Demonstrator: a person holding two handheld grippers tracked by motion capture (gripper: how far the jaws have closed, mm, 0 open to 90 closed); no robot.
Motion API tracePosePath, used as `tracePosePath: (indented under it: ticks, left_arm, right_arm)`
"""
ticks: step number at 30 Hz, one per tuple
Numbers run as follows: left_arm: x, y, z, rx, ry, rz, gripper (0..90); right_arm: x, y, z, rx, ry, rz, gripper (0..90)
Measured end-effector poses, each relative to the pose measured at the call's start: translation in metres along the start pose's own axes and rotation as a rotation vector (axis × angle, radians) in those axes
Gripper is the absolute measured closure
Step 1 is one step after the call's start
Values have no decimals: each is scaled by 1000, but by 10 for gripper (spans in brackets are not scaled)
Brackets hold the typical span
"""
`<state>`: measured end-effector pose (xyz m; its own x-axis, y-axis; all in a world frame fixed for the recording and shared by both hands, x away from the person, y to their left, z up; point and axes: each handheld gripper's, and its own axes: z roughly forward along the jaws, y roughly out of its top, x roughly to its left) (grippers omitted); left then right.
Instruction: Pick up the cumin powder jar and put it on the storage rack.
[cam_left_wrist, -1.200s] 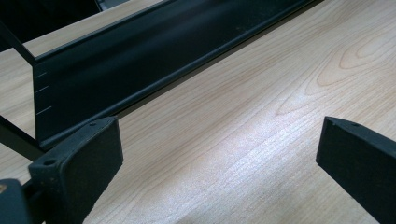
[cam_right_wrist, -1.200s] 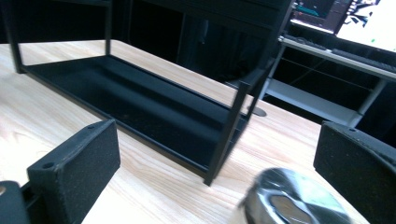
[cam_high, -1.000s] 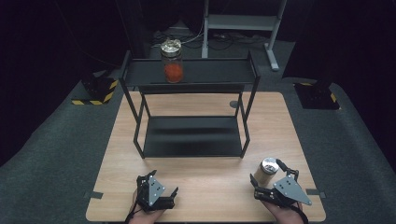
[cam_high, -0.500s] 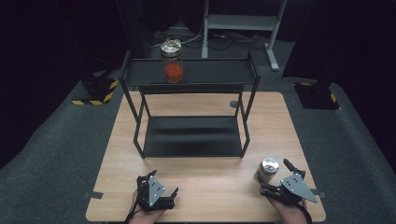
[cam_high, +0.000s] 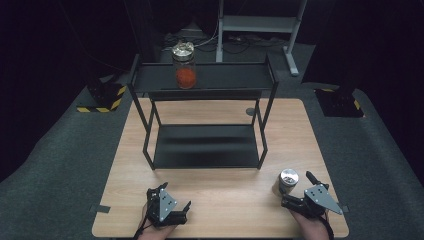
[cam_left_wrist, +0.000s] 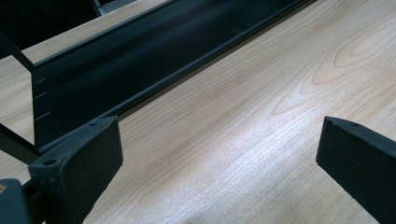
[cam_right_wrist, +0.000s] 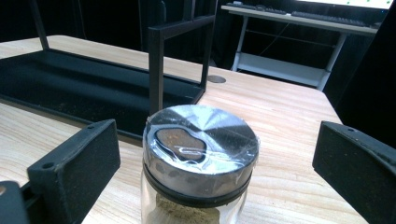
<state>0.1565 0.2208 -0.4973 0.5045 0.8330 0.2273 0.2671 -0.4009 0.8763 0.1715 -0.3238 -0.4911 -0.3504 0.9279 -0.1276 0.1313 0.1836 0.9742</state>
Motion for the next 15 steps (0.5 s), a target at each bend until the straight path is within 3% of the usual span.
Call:
tracePosePath:
  ticks: [8,15]
  left_arm:
    - [0,0,0,-1,-1,6,8]
    - [0,0,0,-2,-2,8,8]
  right_arm:
    - [-5,-4,2,-2,14,31,99]
    - [-7,-6,6,12,34,30,192]
